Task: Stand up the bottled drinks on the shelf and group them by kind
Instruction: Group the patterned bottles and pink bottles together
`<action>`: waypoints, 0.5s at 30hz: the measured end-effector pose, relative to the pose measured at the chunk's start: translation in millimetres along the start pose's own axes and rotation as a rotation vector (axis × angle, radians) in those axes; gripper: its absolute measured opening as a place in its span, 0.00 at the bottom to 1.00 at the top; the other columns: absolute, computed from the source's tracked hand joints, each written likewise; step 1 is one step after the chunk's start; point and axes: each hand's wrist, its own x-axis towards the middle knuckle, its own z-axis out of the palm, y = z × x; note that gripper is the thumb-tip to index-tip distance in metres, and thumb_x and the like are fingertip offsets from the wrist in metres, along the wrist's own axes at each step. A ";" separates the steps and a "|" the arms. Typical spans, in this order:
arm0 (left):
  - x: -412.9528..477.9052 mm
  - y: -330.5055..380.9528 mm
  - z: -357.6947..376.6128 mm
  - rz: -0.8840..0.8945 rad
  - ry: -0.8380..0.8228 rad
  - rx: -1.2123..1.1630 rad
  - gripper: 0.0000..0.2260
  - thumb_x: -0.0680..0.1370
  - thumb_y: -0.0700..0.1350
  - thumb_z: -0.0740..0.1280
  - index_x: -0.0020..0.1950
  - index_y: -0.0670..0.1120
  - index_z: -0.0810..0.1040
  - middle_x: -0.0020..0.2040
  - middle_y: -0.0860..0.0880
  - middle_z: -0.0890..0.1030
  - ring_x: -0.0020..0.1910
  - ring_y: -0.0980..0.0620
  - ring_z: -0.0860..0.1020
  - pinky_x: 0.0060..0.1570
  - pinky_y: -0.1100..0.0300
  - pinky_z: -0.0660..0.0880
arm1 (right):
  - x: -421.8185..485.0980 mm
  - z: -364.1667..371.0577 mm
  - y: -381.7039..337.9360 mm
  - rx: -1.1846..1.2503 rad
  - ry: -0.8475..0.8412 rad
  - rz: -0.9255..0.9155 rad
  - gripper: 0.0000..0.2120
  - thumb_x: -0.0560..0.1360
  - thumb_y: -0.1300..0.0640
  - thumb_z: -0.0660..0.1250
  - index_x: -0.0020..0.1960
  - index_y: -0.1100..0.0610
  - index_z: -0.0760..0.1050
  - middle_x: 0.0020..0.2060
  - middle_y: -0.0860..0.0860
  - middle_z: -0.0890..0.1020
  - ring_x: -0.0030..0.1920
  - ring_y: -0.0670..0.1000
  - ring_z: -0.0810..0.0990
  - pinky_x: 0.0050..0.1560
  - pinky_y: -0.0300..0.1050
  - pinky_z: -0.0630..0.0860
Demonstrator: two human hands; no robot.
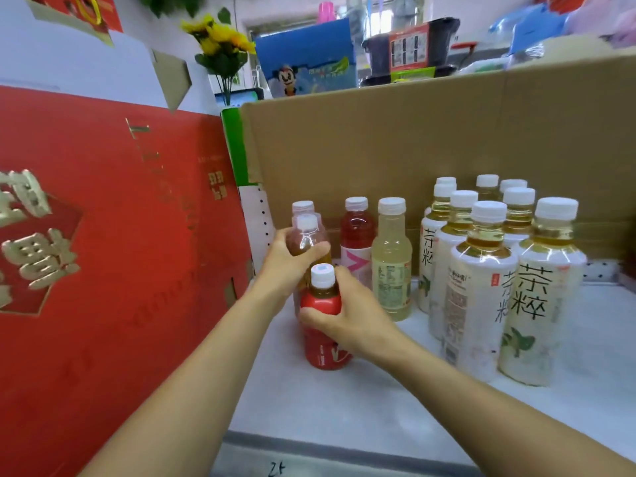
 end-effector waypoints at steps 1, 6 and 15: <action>2.6 -2.5 1.8 0.000 -0.021 -0.003 0.25 0.74 0.45 0.76 0.68 0.46 0.70 0.50 0.55 0.80 0.46 0.62 0.79 0.37 0.72 0.74 | -1.6 -3.6 1.5 -0.011 0.015 0.004 0.29 0.63 0.39 0.70 0.61 0.45 0.69 0.53 0.45 0.79 0.53 0.47 0.79 0.56 0.53 0.78; -3.2 -6.9 -4.1 0.028 -0.043 0.095 0.26 0.74 0.51 0.76 0.66 0.53 0.67 0.54 0.57 0.78 0.56 0.54 0.79 0.47 0.62 0.74 | -7.4 -24.1 16.3 -0.076 0.144 0.076 0.32 0.65 0.39 0.72 0.64 0.46 0.67 0.57 0.46 0.76 0.56 0.48 0.78 0.60 0.54 0.77; -84.3 1.5 -20.7 0.205 0.004 0.191 0.23 0.71 0.59 0.75 0.60 0.55 0.73 0.50 0.59 0.81 0.50 0.60 0.81 0.52 0.52 0.79 | -57.4 -14.8 1.2 -0.333 0.442 -0.291 0.41 0.70 0.45 0.75 0.76 0.53 0.60 0.70 0.50 0.68 0.70 0.48 0.63 0.71 0.43 0.62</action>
